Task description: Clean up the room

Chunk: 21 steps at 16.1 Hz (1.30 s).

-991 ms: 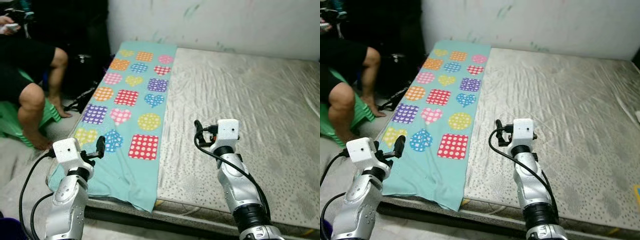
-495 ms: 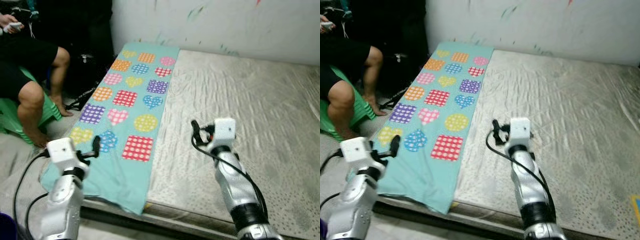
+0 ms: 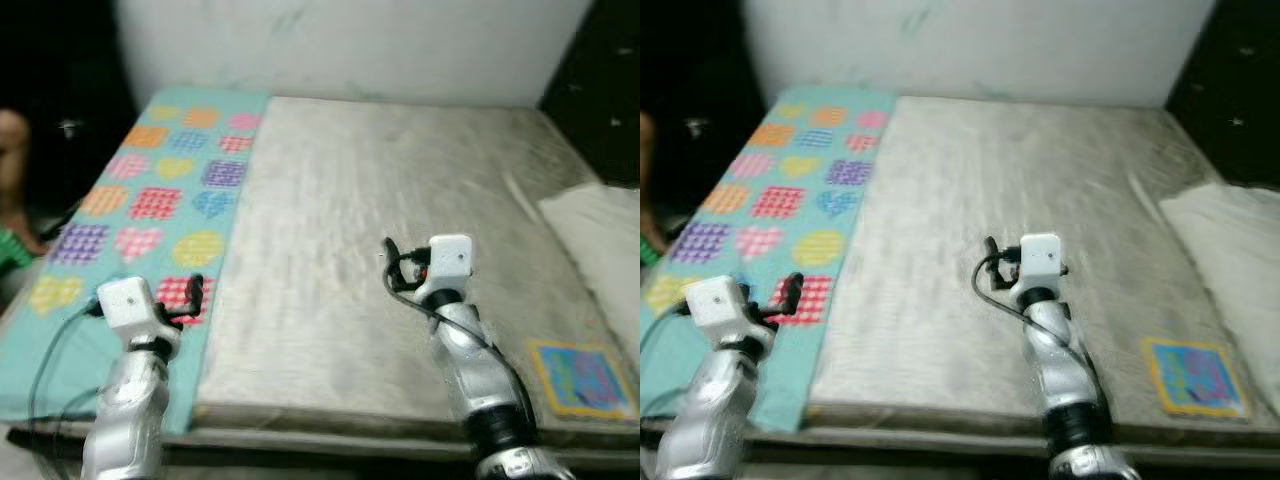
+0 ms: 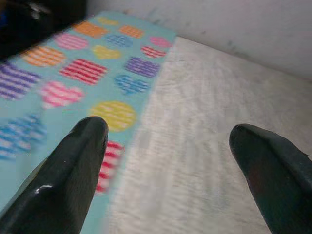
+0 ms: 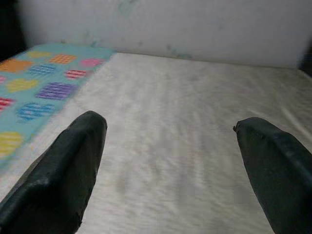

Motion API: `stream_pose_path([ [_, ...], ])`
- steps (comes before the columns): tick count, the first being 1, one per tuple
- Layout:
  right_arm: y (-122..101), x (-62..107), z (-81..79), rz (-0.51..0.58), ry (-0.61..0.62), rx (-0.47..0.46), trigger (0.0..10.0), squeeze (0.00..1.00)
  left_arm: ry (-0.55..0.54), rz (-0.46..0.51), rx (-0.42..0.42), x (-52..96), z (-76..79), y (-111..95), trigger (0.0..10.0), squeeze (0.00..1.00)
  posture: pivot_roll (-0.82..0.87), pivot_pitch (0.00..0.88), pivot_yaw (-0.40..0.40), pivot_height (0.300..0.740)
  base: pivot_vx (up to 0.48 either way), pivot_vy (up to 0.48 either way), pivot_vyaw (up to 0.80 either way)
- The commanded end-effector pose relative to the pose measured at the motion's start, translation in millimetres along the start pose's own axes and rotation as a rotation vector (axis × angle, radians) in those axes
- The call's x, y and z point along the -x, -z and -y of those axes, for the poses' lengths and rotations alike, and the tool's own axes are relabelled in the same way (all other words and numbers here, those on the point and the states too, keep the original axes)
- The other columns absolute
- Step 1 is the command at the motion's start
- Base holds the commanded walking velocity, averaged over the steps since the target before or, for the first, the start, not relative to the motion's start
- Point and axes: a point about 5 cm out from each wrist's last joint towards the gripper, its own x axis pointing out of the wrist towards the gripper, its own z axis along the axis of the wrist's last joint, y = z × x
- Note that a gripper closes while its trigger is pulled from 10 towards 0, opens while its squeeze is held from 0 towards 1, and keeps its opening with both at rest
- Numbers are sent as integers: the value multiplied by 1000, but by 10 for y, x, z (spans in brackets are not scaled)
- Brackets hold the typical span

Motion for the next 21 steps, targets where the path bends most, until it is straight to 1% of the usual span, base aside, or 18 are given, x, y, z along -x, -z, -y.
stream_pose_path([
  [1,-34,-20,-18,9,3,-9,10000,0,-15,14,-20,-4,-61,-57,10000,0,-100,47,0,740,0,0,0],
  [11,-35,-20,-17,9,5,-13,10000,0,-14,17,-22,0,-53,-61,10000,0,-99,51,1,740,0,0,0],
  [21,-45,-28,-15,12,0,-11,10000,0,-11,23,-12,-1,-33,-63,10000,0,-99,53,-4,740,0,0,-800],
])
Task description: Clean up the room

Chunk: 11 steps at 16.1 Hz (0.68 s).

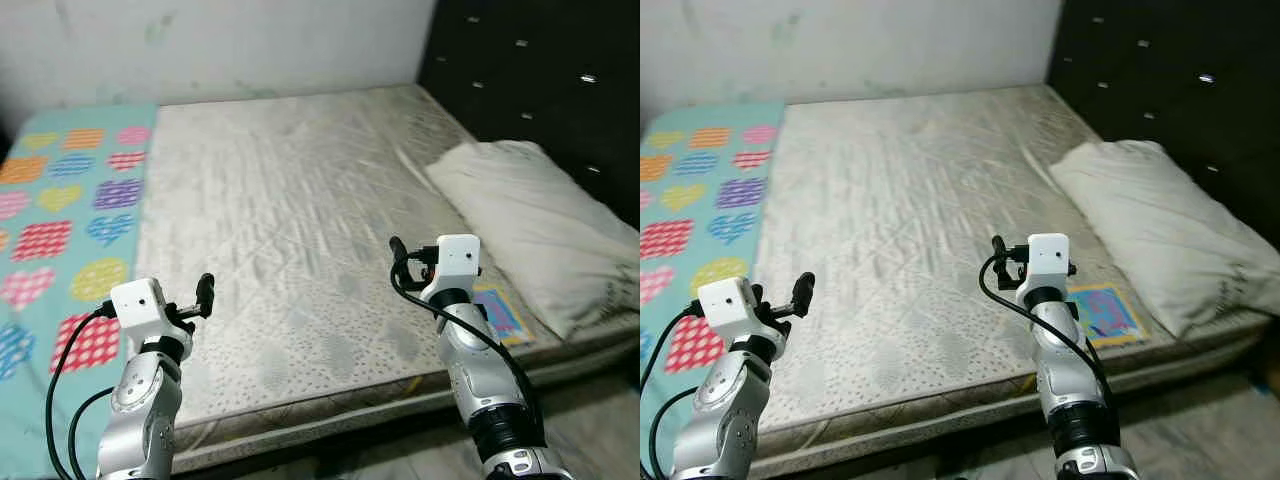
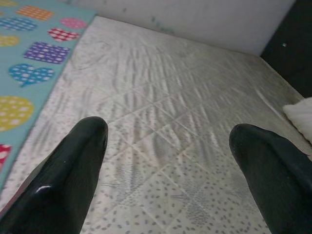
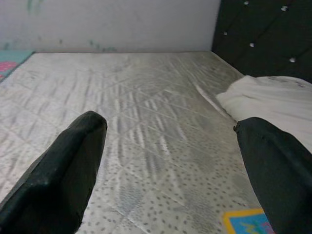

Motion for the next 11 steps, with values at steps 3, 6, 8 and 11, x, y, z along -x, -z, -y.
stream_pose_path([
  [3,-19,-9,11,4,1,4,10000,0,0,11,-2,1,8,-31,10000,0,-101,53,-3,740,0,0,-800],
  [6,-20,-11,11,5,1,5,10000,0,1,9,-4,-2,10,-29,10000,0,-100,52,-2,740,0,0,-800],
  [8,-17,-9,9,3,0,2,10000,0,0,7,-5,-4,10,-28,10000,0,-101,52,-2,740,0,0,-800],
  [11,-1,-13,-6,-6,-10,1,10000,0,-1,4,-7,-19,12,-20,10000,0,-102,49,-2,740,0,0,-681],
])
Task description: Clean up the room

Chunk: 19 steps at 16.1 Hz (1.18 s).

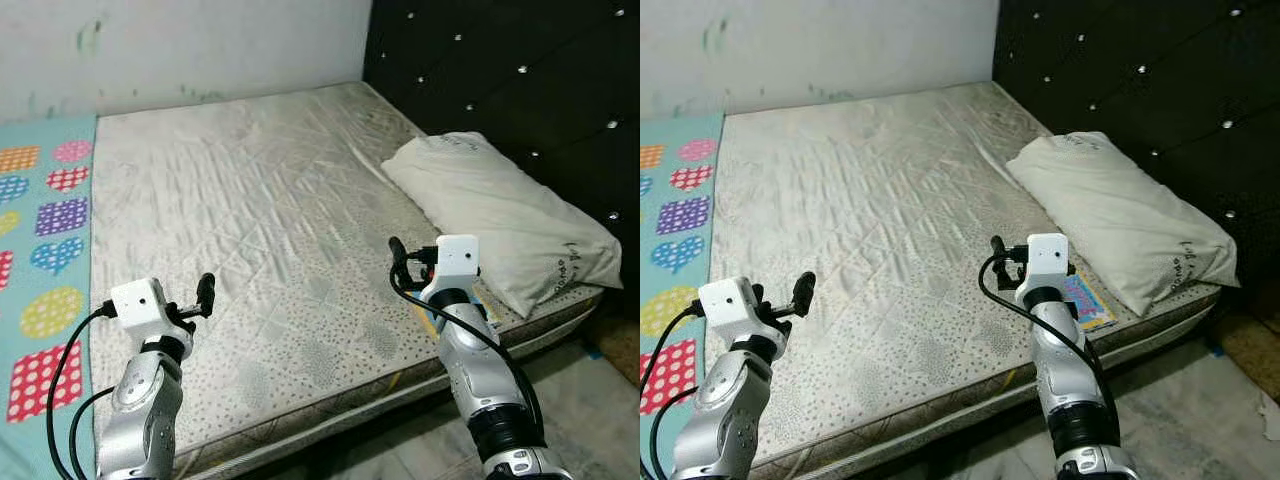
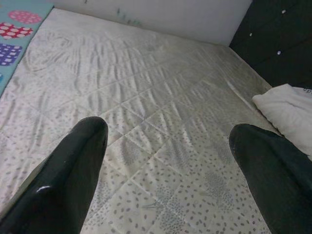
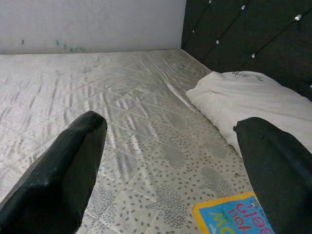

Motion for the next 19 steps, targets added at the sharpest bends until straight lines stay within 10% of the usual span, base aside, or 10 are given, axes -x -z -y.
stream_pose_path([
  [1,21,-35,-59,-25,-28,-4,10000,0,-9,-23,-25,-41,-9,18,10000,0,-101,44,-3,740,0,0,0],
  [9,257,-165,-694,-229,-182,-3,10000,0,9,-243,-142,-389,128,372,10000,0,-98,1,-14,740,0,0,0],
  [12,613,-1,-888,-459,-206,55,10000,0,-51,-478,-66,-357,128,800,10000,0,-106,0,-21,740,0,0,0],
  [19,1174,433,-589,-770,-146,259,10000,0,-82,-775,-171,-37,-31,1231,10000,0,-139,0,-22,740,0,0,0],
])
